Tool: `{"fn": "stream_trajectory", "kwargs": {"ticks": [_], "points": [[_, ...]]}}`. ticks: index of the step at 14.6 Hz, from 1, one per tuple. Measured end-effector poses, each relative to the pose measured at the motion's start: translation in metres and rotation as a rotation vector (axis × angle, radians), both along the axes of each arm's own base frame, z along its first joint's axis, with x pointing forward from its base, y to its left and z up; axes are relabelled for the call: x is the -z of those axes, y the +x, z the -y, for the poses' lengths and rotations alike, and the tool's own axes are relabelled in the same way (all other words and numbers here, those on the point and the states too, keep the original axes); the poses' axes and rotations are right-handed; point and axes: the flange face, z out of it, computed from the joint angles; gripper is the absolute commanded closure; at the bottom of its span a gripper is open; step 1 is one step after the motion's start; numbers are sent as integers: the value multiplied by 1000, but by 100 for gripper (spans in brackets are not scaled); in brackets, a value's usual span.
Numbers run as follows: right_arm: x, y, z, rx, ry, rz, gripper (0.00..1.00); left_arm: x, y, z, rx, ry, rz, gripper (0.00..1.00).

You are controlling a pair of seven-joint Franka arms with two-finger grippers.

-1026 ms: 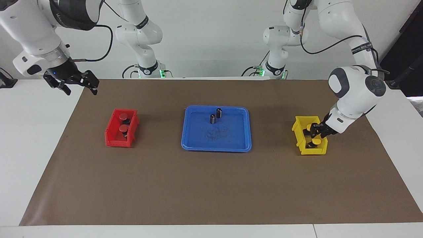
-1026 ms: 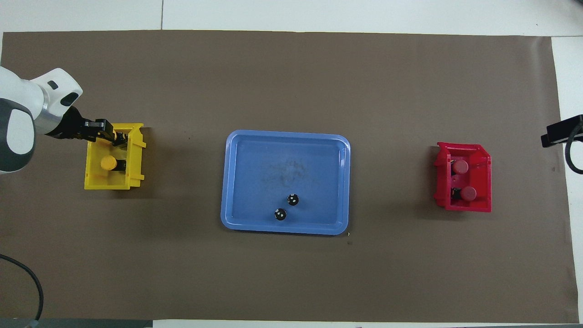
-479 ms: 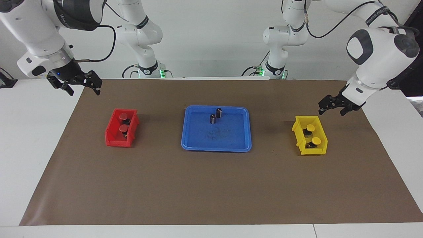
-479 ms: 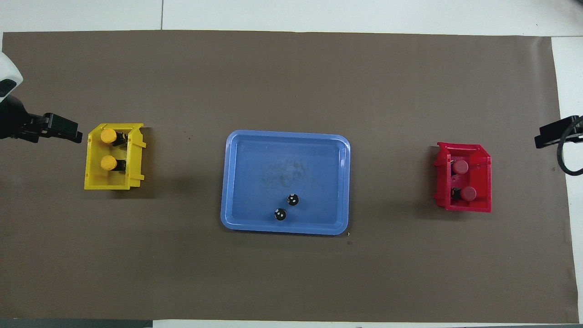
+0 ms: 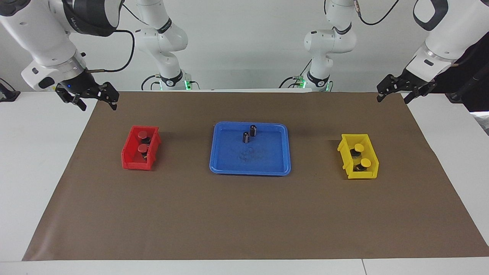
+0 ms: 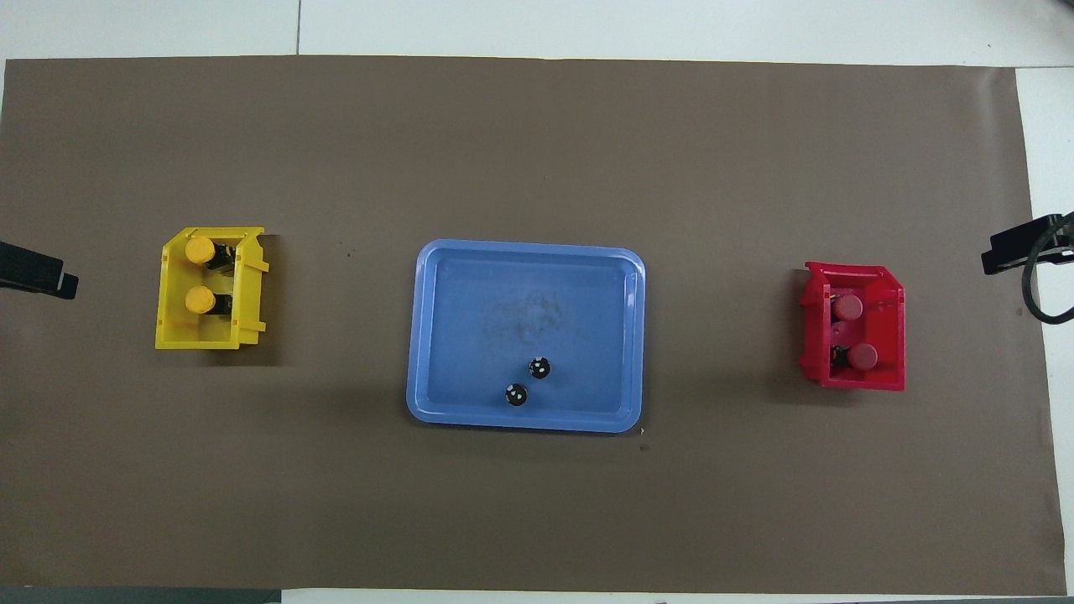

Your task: Sort red and yellow buttons by color

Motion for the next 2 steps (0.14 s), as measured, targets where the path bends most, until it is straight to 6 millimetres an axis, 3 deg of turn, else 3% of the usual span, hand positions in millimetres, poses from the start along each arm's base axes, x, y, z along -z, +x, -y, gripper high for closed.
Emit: {"fn": "stream_trajectory", "kwargs": {"ticks": [2], "points": [[0, 0, 0, 0, 0, 0, 0, -2, 0, 10, 25, 0, 4, 0]]}}
